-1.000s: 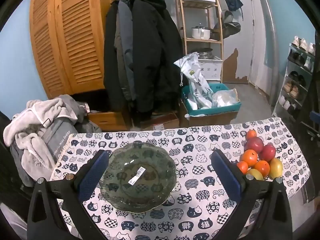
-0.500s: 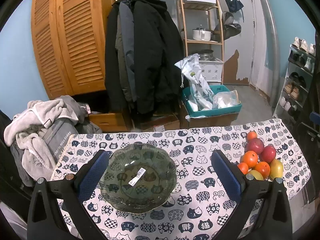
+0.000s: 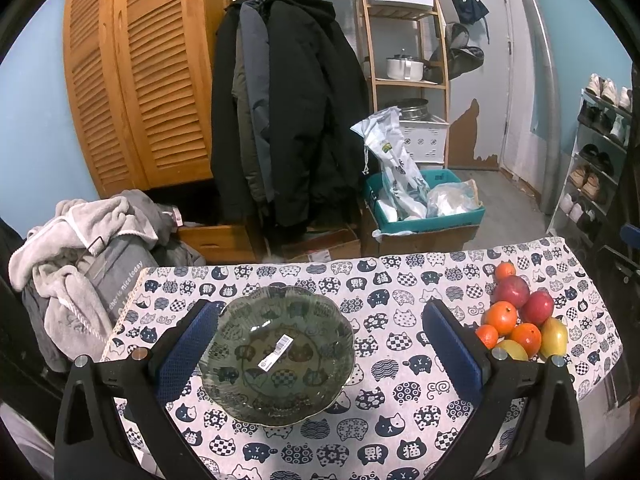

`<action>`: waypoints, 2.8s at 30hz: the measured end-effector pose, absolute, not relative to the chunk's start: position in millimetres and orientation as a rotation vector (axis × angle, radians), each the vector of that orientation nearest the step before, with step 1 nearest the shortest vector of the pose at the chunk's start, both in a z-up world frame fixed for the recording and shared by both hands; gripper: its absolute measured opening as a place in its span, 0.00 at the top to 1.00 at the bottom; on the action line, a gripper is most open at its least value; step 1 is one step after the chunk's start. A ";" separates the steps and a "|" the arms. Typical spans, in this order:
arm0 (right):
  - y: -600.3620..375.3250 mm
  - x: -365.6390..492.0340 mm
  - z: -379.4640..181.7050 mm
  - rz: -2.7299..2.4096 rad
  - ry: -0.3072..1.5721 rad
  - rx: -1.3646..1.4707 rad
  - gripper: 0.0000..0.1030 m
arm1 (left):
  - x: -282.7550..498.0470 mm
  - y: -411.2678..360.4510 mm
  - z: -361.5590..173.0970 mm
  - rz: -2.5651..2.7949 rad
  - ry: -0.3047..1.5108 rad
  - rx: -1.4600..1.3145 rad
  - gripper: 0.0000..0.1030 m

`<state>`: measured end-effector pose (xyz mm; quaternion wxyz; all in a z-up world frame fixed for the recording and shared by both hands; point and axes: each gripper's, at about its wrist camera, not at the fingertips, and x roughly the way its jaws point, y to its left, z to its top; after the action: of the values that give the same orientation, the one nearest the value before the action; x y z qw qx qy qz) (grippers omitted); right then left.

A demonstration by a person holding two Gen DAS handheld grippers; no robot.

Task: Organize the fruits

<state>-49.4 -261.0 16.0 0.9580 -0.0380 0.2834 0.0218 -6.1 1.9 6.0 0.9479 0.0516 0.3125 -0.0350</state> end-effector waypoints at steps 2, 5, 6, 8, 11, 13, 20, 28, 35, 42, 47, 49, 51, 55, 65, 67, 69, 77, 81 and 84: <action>-261.1 -49.4 16.3 0.044 0.575 -0.077 0.17 | -6.8 2.7 6.2 -0.070 0.634 0.105 0.00; -261.2 -49.4 16.5 0.044 0.575 -0.078 0.17 | -6.7 3.2 6.3 -0.068 0.635 0.105 0.00; -261.1 -49.4 16.4 0.044 0.575 -0.079 0.17 | -6.7 3.6 6.2 -0.068 0.636 0.105 0.00; -261.6 -49.4 16.6 0.045 0.574 -0.078 0.17 | -7.1 3.9 5.8 -0.069 0.636 0.106 0.00; -261.8 -49.4 16.6 0.044 0.574 -0.077 0.17 | -7.2 4.4 5.6 -0.069 0.638 0.109 0.00; -261.9 -49.4 16.7 0.045 0.575 -0.077 0.17 | -7.2 5.5 5.4 -0.075 0.642 0.110 0.00; -261.7 -49.0 17.1 0.045 0.574 -0.077 0.17 | -6.5 2.7 5.1 -0.071 0.647 0.127 0.00; -262.2 -49.4 17.5 0.044 0.573 -0.077 0.17 | -7.6 0.8 7.7 -0.064 0.642 0.135 0.00; -263.6 -49.6 17.2 0.044 0.574 -0.077 0.17 | -5.8 0.2 7.7 -0.061 0.651 0.125 0.00; -262.0 -50.1 17.8 0.045 0.573 -0.078 0.17 | -5.1 -1.2 8.1 -0.062 0.657 0.110 0.00; -262.3 -50.1 17.8 0.044 0.573 -0.077 0.17 | -4.8 -0.9 6.8 -0.055 0.666 0.115 0.00; -263.3 -49.9 18.1 0.044 0.573 -0.077 0.17 | -4.3 -1.3 5.5 -0.054 0.672 0.117 0.00; -263.3 -49.9 18.1 0.043 0.571 -0.078 0.17 | -4.4 -1.1 5.0 -0.053 0.670 0.115 0.00; -264.8 -49.9 18.1 0.044 0.572 -0.078 0.17 | -3.3 -2.2 3.7 -0.056 0.673 0.135 0.00; -263.6 -48.0 17.6 0.047 0.572 -0.086 0.17 | -3.7 -1.6 3.4 -0.064 0.678 0.132 0.00; -268.1 -48.1 23.9 0.051 0.571 -0.085 0.17 | -4.3 -1.7 3.7 -0.075 0.679 0.124 0.00; -267.8 -47.8 23.7 0.059 0.571 -0.088 0.17 | -4.4 -2.6 3.9 -0.082 0.680 0.121 0.00; -268.9 -46.7 22.0 0.071 0.574 -0.093 0.17 | -3.1 -11.6 1.7 -0.092 0.670 0.150 0.00; -278.1 -41.9 24.7 0.059 0.581 -0.091 0.17 | 1.5 -16.3 -1.1 -0.093 0.686 0.157 0.00; -289.4 -37.9 26.7 0.061 0.592 -0.076 0.17 | 3.9 -21.3 -2.1 -0.102 0.688 0.166 0.00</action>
<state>-37.9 -289.4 26.7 0.9553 -0.0372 0.2916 0.0300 3.9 -21.3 -2.1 0.9368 0.0815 0.3367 -0.0497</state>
